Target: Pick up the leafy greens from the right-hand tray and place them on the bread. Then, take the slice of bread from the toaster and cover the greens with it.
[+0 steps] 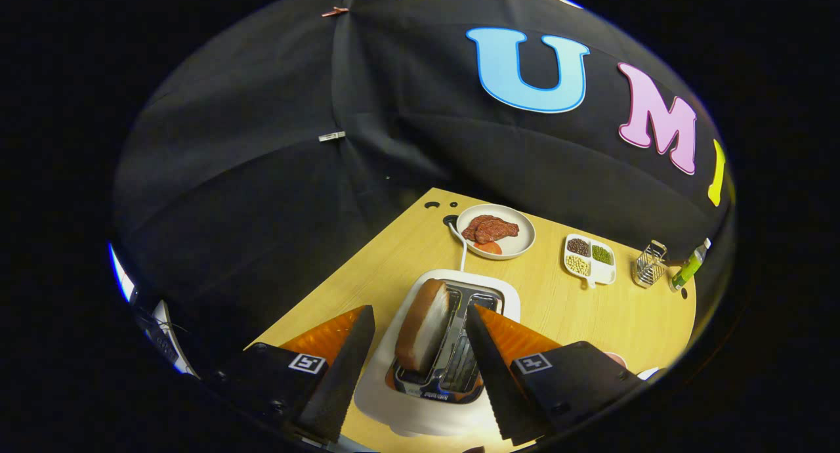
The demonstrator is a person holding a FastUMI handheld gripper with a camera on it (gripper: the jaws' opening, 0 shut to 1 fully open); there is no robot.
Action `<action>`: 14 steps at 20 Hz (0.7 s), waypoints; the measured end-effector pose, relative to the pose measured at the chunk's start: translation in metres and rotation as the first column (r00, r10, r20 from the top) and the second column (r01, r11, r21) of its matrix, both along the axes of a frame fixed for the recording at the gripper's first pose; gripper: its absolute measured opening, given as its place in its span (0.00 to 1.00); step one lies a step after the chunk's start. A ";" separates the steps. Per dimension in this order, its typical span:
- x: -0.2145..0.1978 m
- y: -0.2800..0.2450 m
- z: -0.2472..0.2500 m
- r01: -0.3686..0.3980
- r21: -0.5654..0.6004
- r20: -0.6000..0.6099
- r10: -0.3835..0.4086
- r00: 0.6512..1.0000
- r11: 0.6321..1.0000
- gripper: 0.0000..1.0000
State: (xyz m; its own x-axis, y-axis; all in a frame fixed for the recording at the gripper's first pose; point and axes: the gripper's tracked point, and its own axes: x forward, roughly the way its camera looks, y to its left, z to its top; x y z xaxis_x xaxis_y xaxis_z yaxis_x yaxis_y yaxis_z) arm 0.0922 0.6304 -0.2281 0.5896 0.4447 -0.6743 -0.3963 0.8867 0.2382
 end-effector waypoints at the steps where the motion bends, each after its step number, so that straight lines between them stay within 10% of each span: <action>1: 0.004 0.001 -0.005 0.014 -0.006 -0.013 -0.014 1.000 1.000 0.88; 4: 0.011 -0.004 -0.016 0.041 -0.045 -0.032 -0.042 0.999 0.998 0.79; 9: 0.006 -0.005 -0.027 0.071 -0.010 -0.093 -0.071 0.993 0.997 0.22; 14: -0.002 -0.008 -0.019 0.082 0.034 -0.103 -0.078 0.992 0.996 0.14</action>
State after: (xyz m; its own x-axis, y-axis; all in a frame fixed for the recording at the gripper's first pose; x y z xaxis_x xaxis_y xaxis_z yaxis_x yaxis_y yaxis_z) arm 0.0901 0.6223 -0.2470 0.5535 0.4250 -0.7163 -0.2962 0.9042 0.3077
